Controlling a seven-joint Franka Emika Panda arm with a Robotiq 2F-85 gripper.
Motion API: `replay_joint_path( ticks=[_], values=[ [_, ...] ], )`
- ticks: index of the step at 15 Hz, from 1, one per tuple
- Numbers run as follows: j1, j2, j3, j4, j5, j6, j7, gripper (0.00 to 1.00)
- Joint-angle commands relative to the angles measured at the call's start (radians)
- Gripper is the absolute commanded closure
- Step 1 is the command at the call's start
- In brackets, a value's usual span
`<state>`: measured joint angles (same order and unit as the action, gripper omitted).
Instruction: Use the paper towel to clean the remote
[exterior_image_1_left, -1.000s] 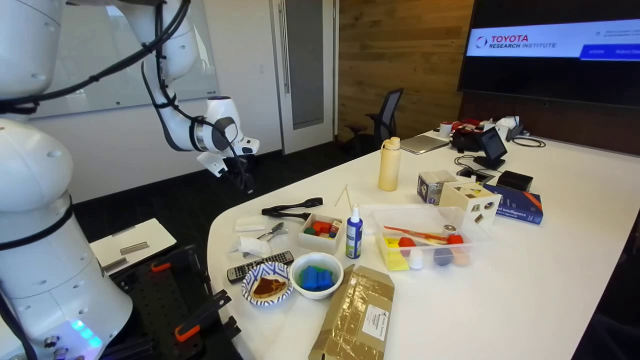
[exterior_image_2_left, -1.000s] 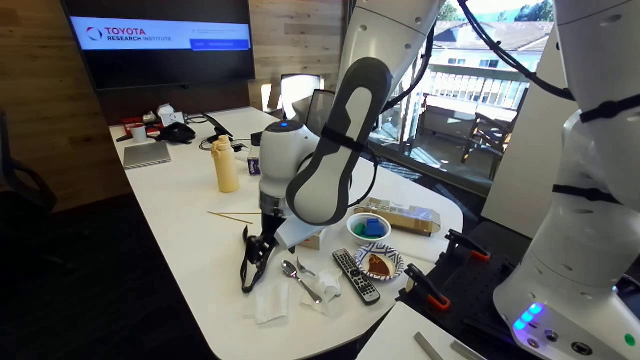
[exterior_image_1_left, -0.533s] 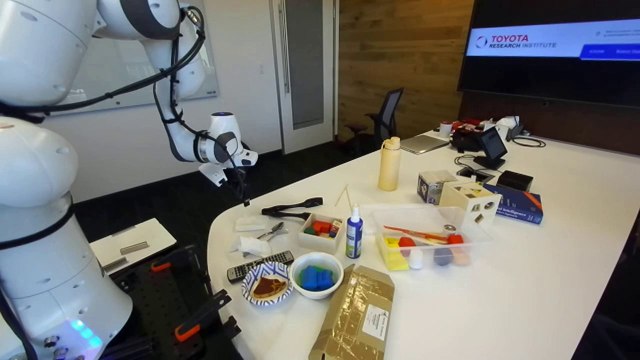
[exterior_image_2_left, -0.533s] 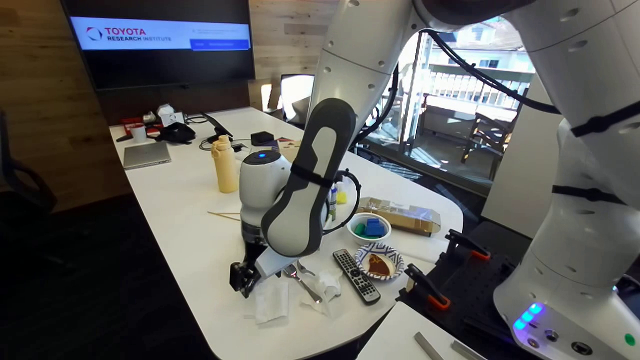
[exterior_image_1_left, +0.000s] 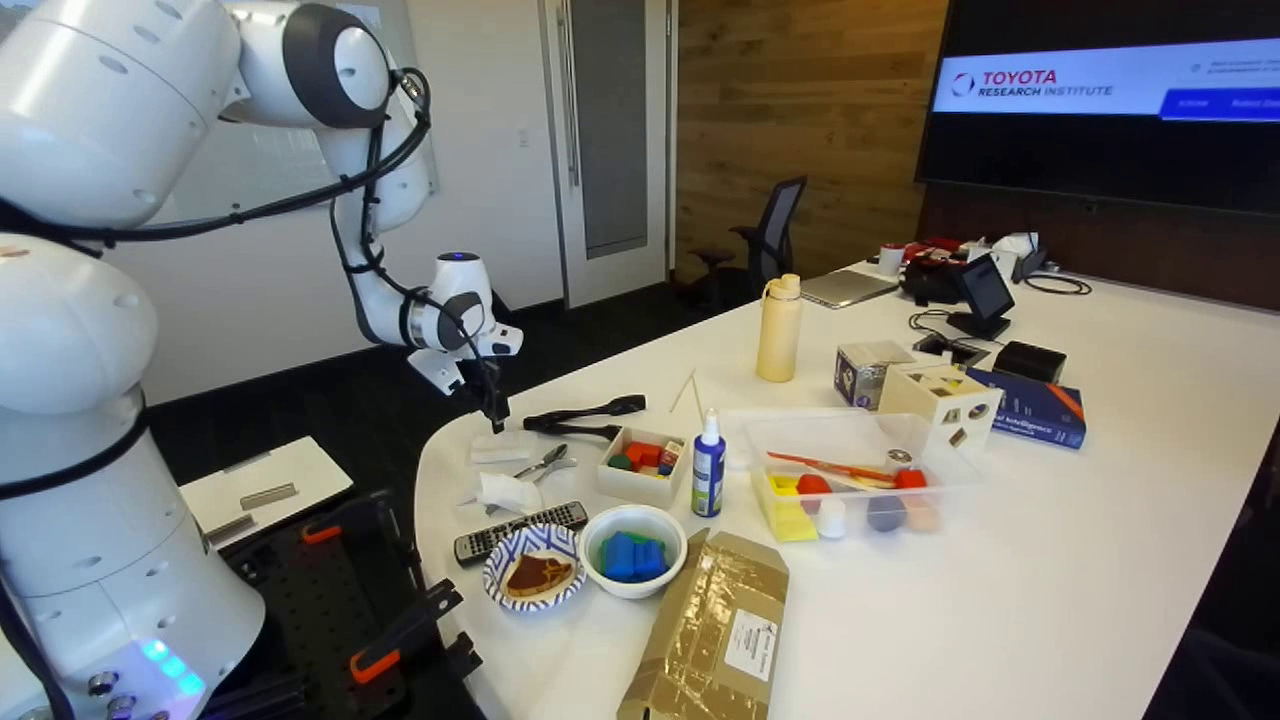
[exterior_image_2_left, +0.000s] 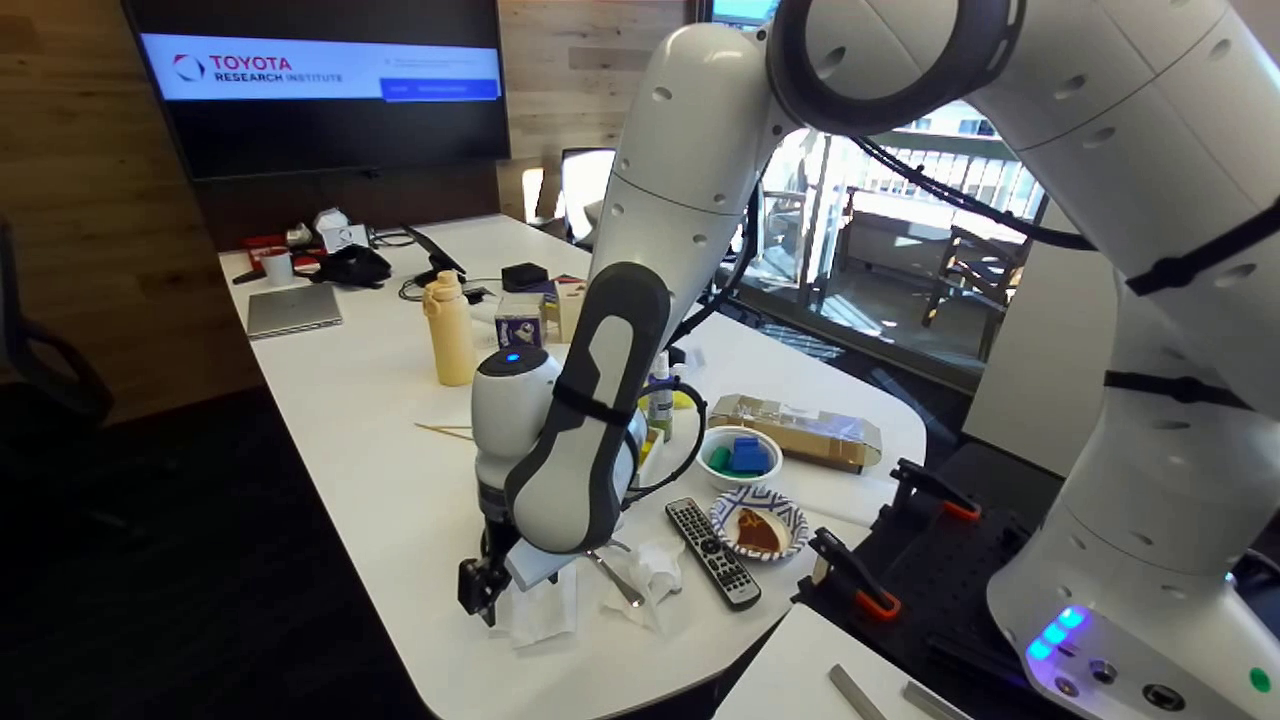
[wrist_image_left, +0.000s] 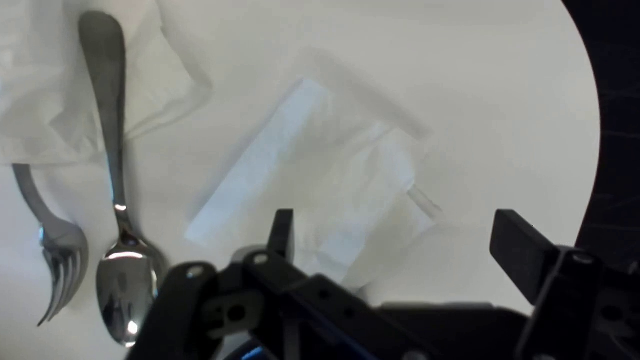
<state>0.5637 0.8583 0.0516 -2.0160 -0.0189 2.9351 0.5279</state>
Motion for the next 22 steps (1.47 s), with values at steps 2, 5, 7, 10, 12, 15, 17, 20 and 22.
replay_joint_path(
  ticks=[2,5,7,10,12,15,17,20,22],
  values=[
    [0.007,0.064,-0.002,0.053,0.053,-0.028,-0.051,0.00],
    [0.009,0.099,-0.006,0.071,0.070,-0.039,-0.047,0.00],
    [0.004,0.117,-0.001,0.084,0.076,-0.046,-0.055,0.13],
    [0.002,0.129,0.000,0.102,0.069,-0.056,-0.074,0.42],
    [0.004,0.123,0.001,0.109,0.069,-0.063,-0.076,0.57],
    [0.002,0.098,0.003,0.103,0.069,-0.062,-0.077,0.81],
    [0.007,0.053,-0.003,0.073,0.068,-0.063,-0.073,0.95],
    [0.009,-0.057,-0.012,-0.011,0.063,-0.072,-0.076,1.00],
    [0.017,-0.164,-0.032,-0.090,0.061,-0.118,-0.058,0.99]
  ],
)
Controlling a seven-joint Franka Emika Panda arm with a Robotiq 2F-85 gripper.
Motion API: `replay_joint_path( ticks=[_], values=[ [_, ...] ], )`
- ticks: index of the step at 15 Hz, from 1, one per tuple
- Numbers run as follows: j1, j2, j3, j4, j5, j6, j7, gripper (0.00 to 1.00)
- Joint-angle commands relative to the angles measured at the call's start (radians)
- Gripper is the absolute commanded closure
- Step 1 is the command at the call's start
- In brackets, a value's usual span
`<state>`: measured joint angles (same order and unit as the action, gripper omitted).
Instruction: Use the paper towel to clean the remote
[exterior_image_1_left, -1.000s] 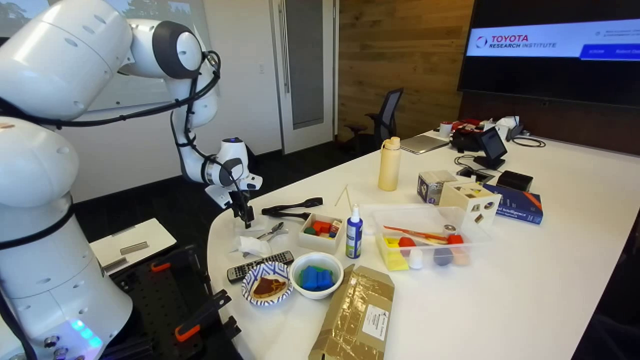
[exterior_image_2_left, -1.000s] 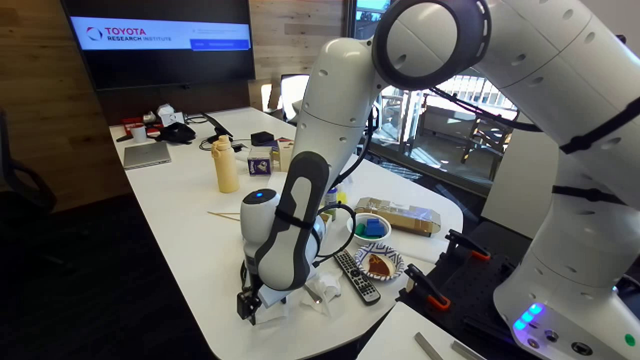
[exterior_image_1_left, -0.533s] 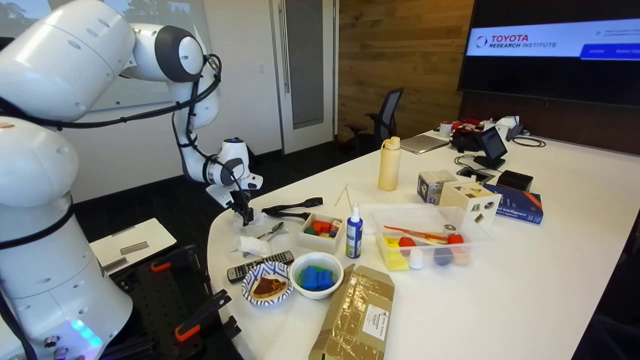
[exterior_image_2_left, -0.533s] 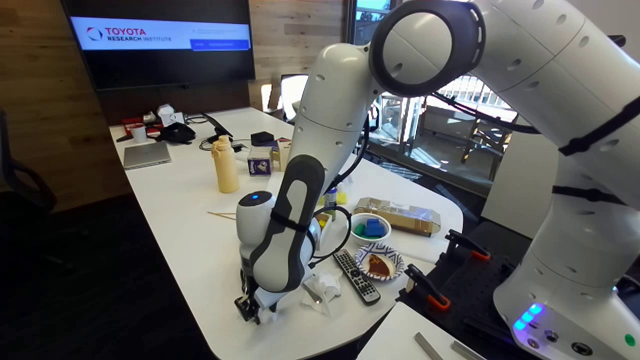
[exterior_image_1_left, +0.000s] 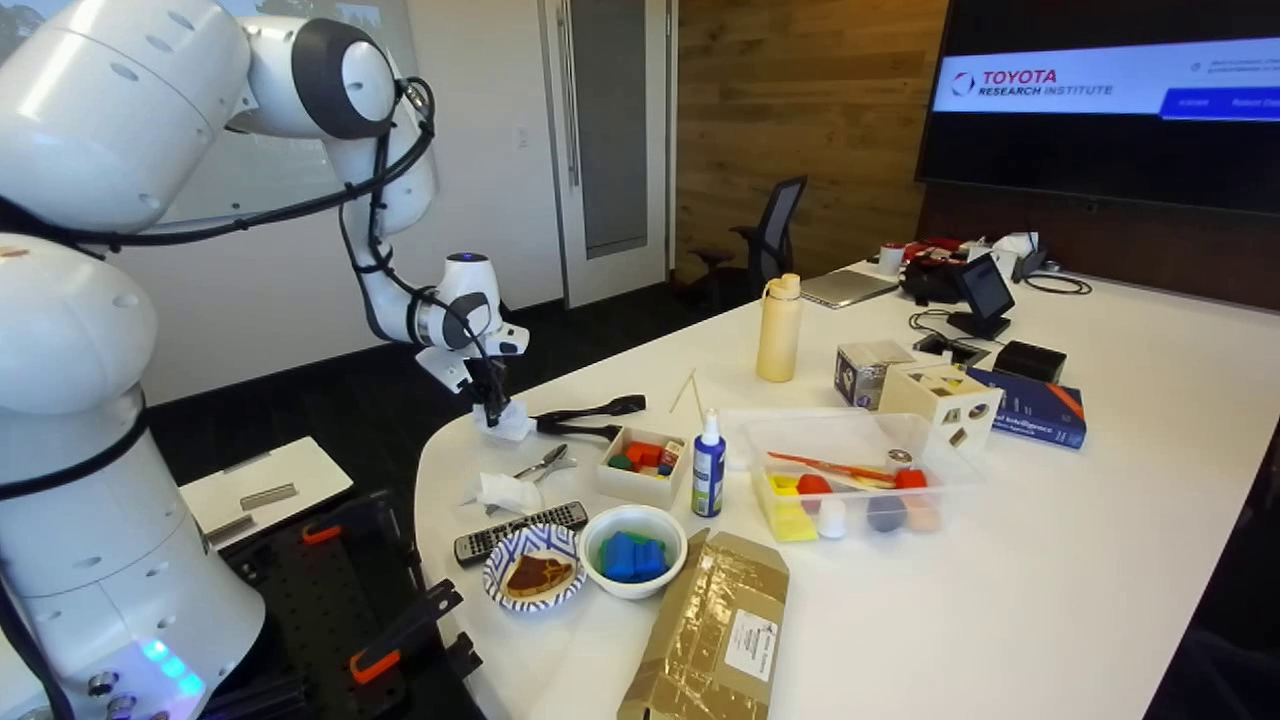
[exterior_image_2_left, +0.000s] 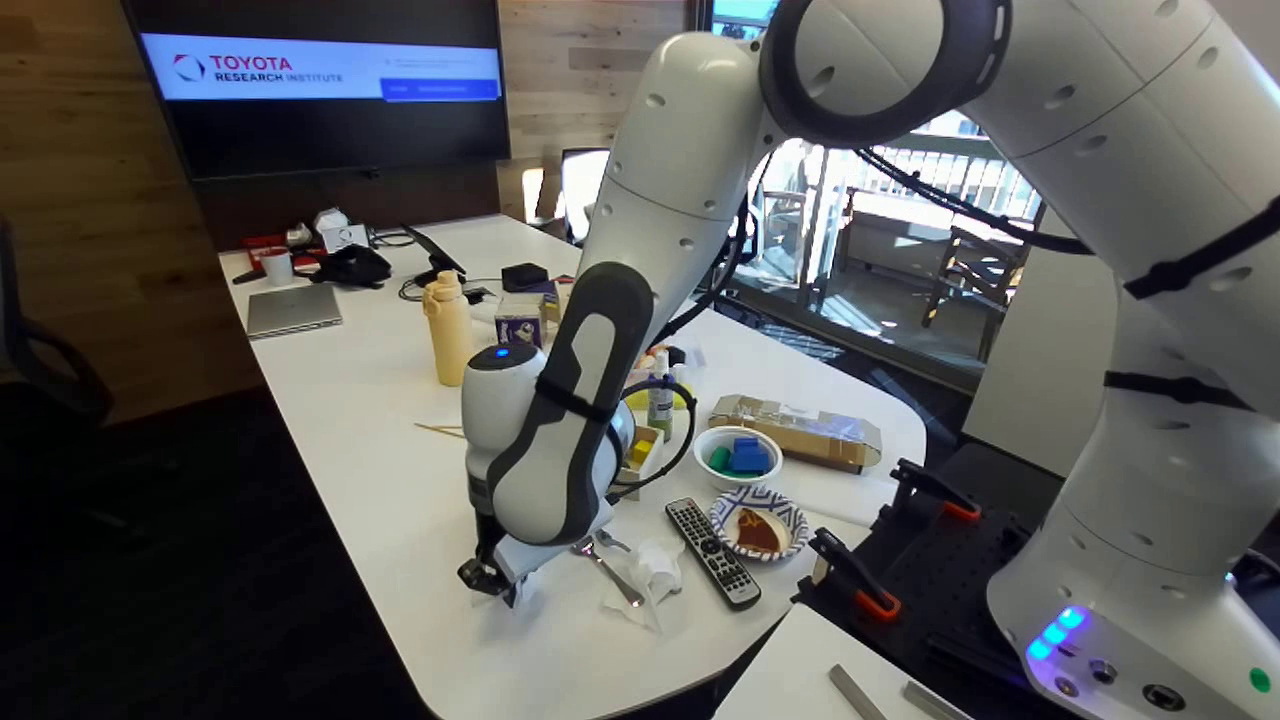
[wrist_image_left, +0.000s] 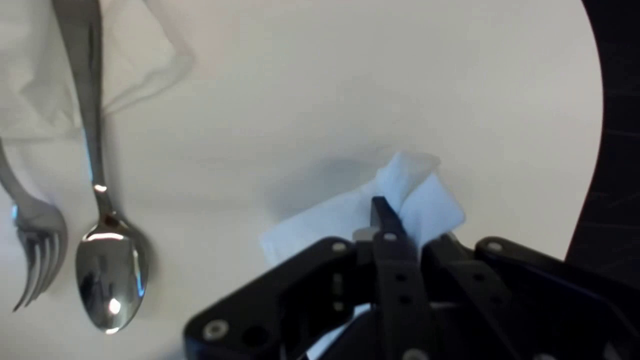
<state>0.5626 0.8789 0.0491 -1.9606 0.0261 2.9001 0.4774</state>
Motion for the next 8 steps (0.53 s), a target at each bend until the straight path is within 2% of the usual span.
replay_joint_path(
  ticks=[1,3,5,8],
  values=[
    [0.036,-0.235,-0.056,-0.181,0.013,-0.130,0.023,0.99],
    [0.097,-0.337,-0.152,-0.255,-0.032,-0.236,0.123,0.99],
    [0.124,-0.426,-0.229,-0.338,-0.109,-0.305,0.215,0.99],
    [0.103,-0.480,-0.280,-0.409,-0.245,-0.365,0.364,0.99]
  ],
)
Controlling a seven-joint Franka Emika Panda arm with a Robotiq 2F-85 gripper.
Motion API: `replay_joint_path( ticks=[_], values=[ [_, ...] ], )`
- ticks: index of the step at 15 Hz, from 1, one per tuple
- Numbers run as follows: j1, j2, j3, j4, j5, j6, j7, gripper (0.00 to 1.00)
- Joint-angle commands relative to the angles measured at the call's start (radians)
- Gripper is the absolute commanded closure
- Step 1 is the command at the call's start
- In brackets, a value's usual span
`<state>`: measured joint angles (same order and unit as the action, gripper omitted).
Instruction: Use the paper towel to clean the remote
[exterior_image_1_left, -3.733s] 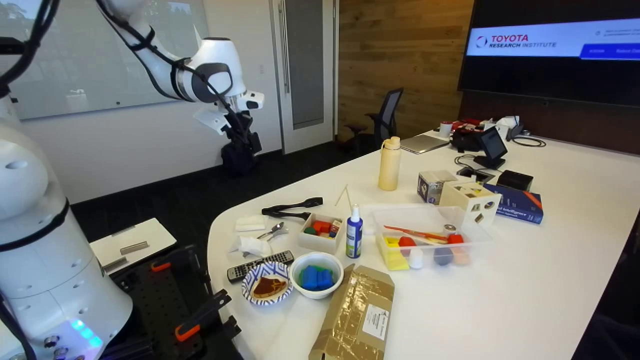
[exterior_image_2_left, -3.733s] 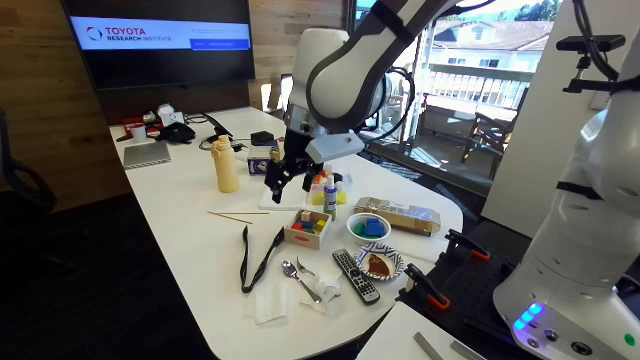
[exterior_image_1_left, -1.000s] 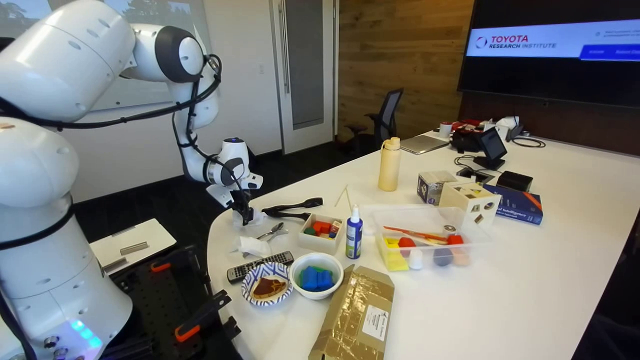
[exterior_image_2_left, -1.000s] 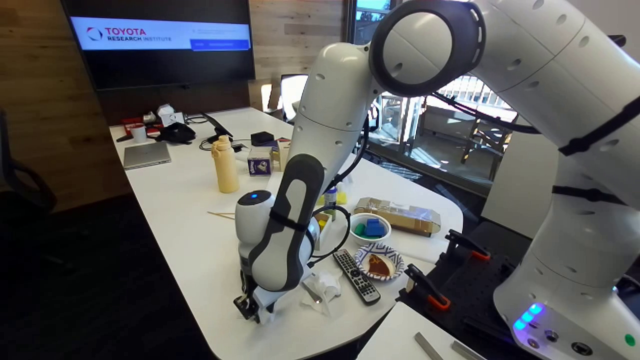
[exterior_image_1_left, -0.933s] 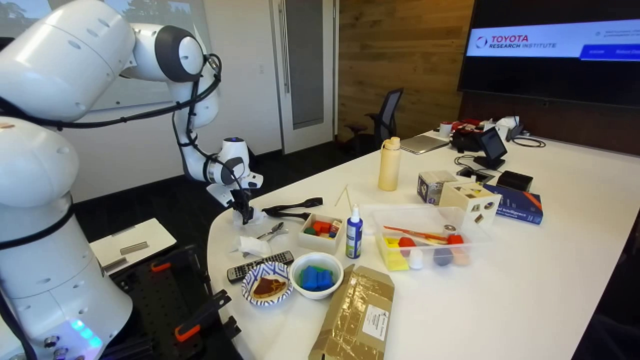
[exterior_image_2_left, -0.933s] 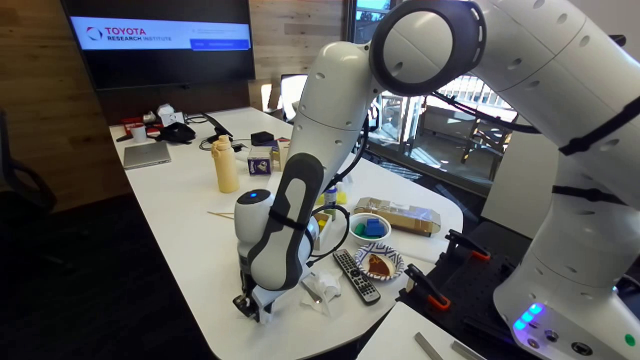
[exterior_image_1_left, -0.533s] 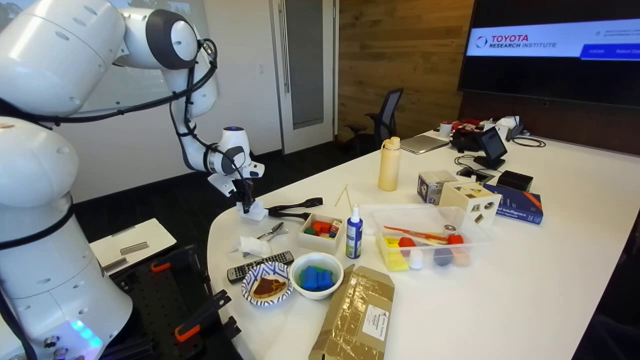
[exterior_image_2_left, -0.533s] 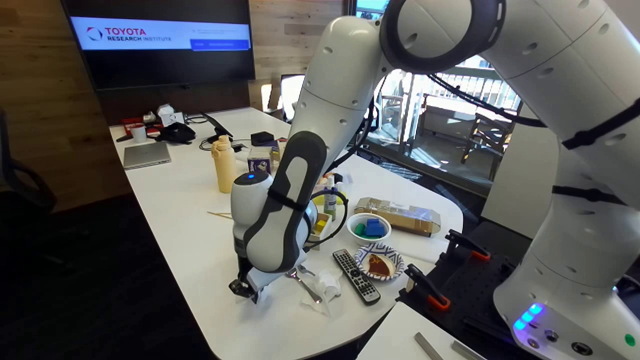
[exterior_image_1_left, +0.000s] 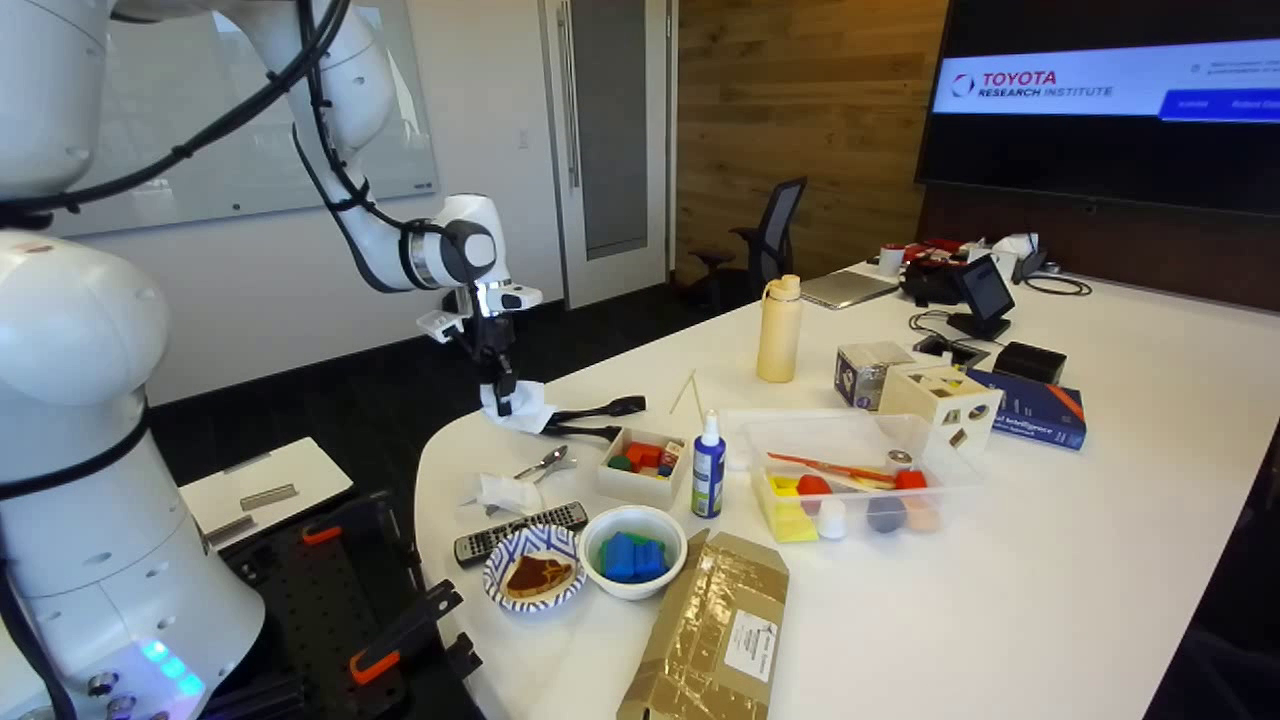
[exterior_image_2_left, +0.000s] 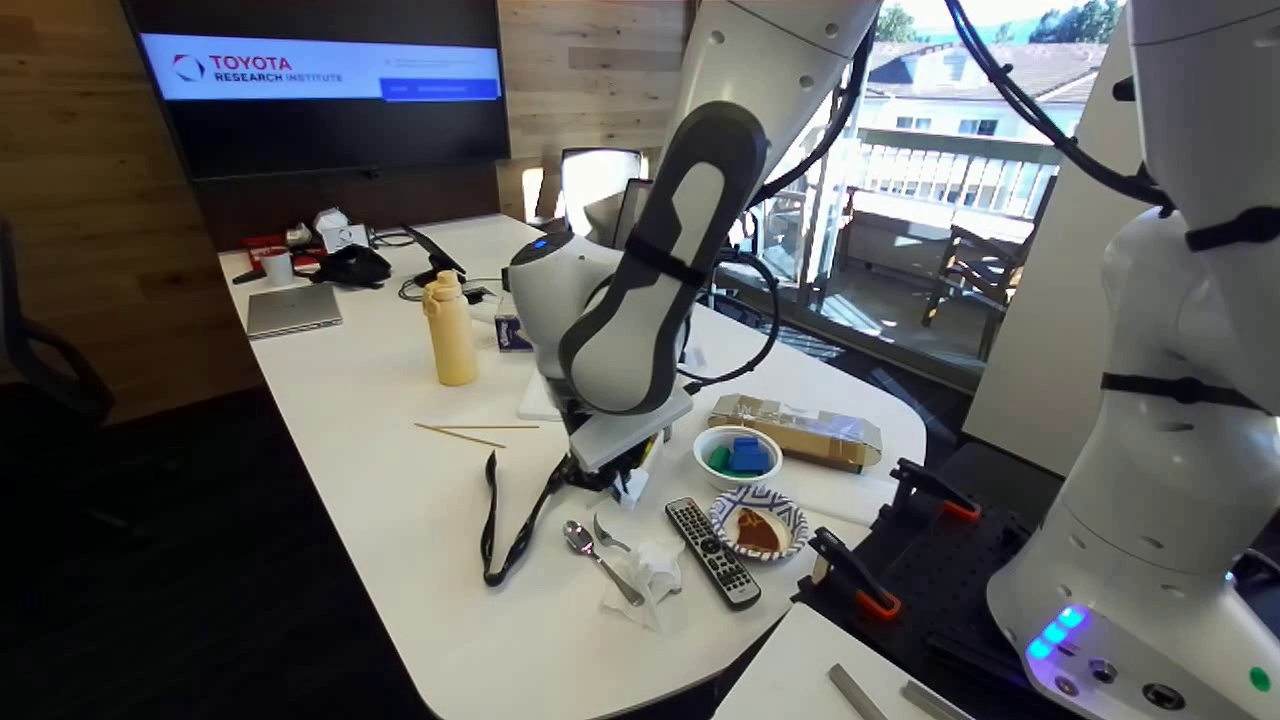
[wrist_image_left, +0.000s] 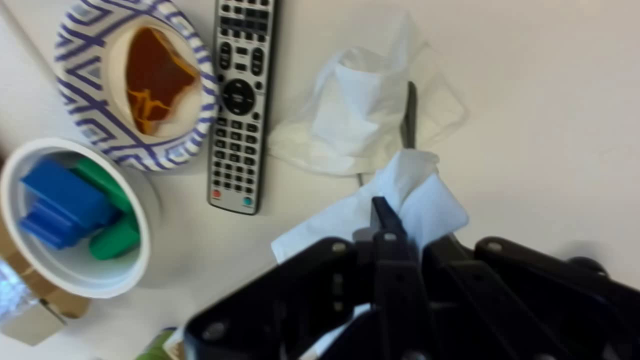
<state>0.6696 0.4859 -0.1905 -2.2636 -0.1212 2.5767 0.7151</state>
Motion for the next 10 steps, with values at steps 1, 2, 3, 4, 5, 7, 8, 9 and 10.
replay_joint_path(
  ticks=[1,2,3,4,5,7,8,9,10],
  values=[
    [-0.022,-0.091,-0.043,-0.124,-0.135,-0.047,0.165,0.99],
    [-0.044,-0.086,-0.039,-0.136,-0.162,-0.044,0.191,0.99],
    [-0.078,-0.074,-0.024,-0.156,-0.169,-0.007,0.204,0.99],
    [-0.096,-0.066,-0.016,-0.168,-0.181,-0.002,0.230,0.99],
    [-0.116,-0.057,-0.010,-0.185,-0.188,0.016,0.253,0.99],
    [-0.150,-0.040,-0.003,-0.214,-0.193,0.057,0.301,0.99],
    [-0.165,-0.029,0.002,-0.225,-0.190,0.078,0.319,0.99],
    [-0.177,-0.014,0.005,-0.229,-0.188,0.099,0.334,0.99],
    [-0.183,0.002,0.005,-0.231,-0.185,0.120,0.346,0.99]
  ],
)
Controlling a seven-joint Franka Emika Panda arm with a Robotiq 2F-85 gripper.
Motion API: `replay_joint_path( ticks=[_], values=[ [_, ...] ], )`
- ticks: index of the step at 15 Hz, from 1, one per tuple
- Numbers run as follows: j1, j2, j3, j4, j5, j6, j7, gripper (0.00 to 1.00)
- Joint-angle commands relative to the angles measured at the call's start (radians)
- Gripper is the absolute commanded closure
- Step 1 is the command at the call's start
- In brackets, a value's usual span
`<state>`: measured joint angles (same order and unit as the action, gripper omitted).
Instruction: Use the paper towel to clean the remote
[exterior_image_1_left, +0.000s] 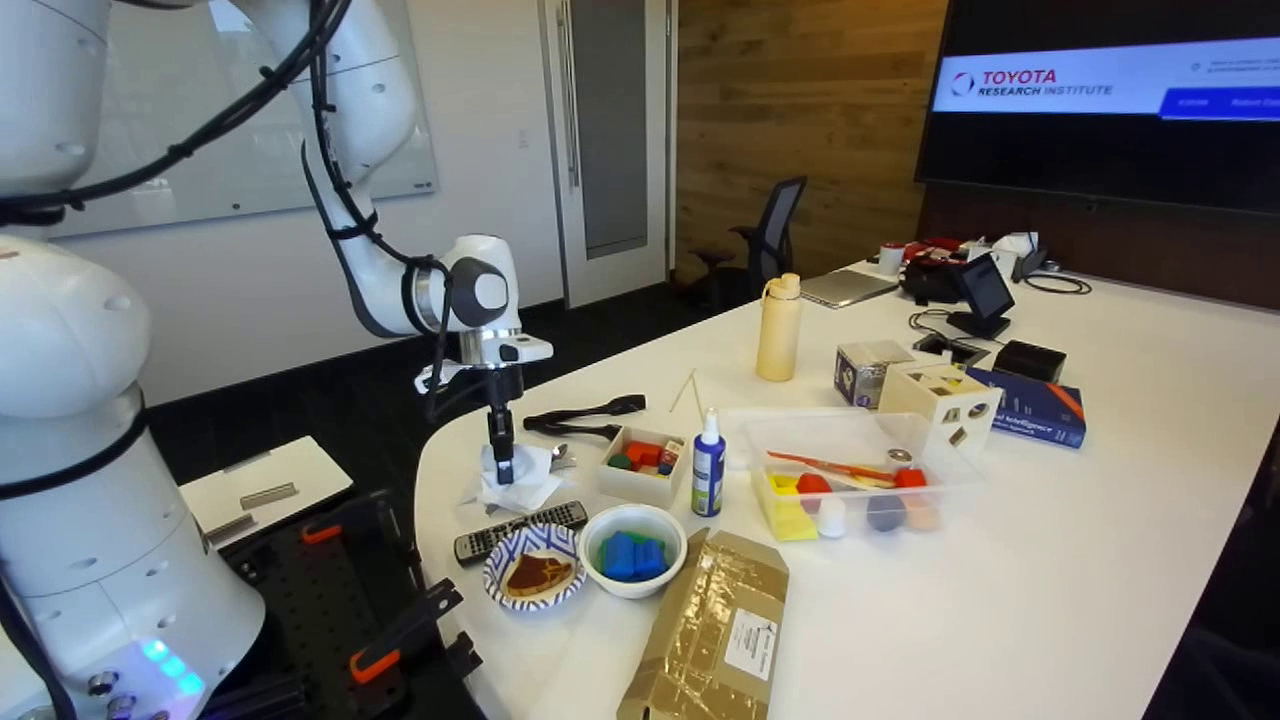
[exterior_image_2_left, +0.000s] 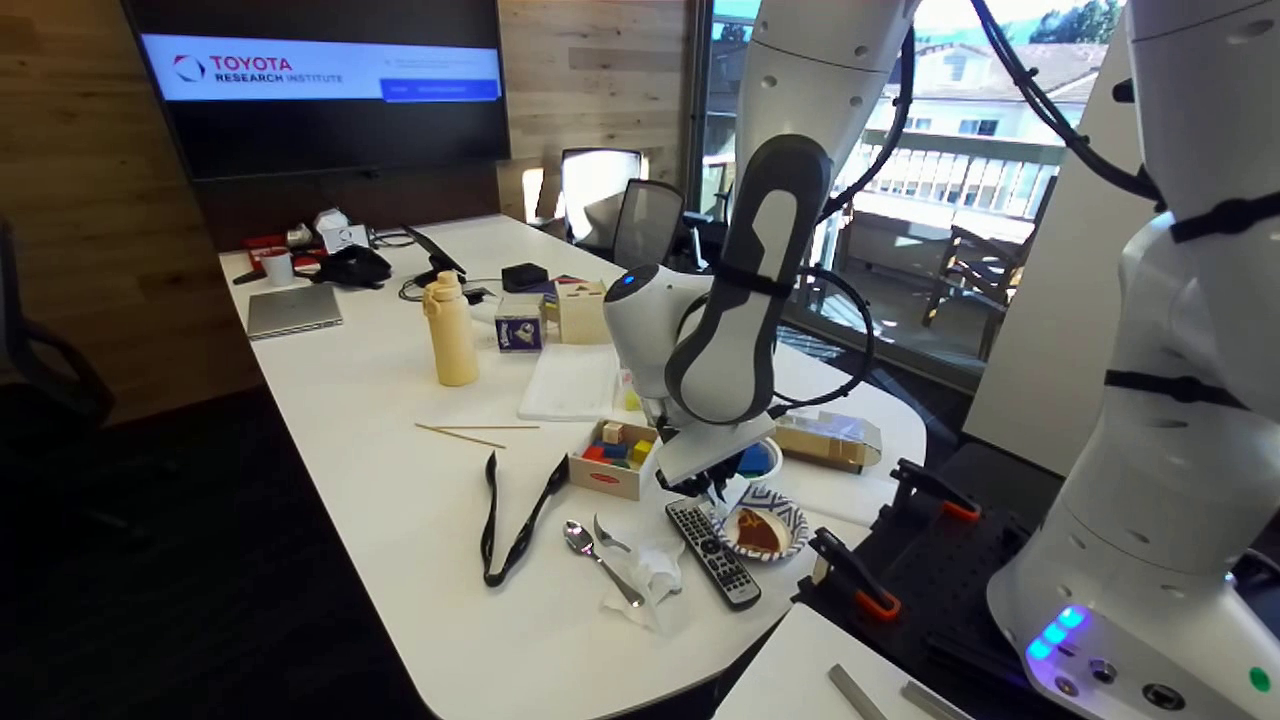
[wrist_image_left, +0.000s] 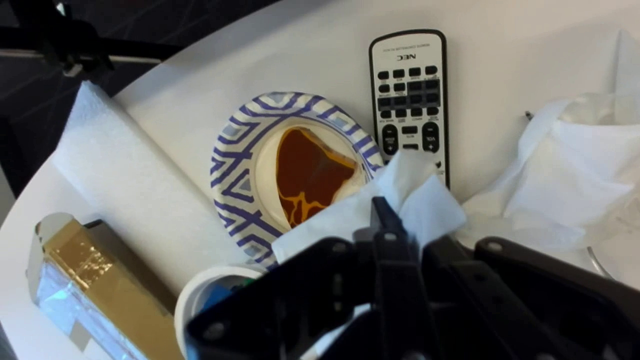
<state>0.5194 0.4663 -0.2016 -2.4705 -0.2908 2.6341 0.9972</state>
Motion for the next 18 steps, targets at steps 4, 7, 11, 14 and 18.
replay_joint_path(
  ticks=[4,7,11,14,18],
  values=[
    [-0.030,0.101,0.001,-0.010,0.004,0.167,0.113,0.99],
    [-0.032,0.145,0.007,-0.008,0.057,0.274,0.104,0.99],
    [-0.033,0.190,0.014,-0.014,0.173,0.398,0.066,0.99],
    [-0.006,0.199,-0.001,-0.010,0.238,0.401,0.033,0.97],
    [-0.005,0.204,-0.003,-0.010,0.260,0.422,0.026,0.97]
  ],
)
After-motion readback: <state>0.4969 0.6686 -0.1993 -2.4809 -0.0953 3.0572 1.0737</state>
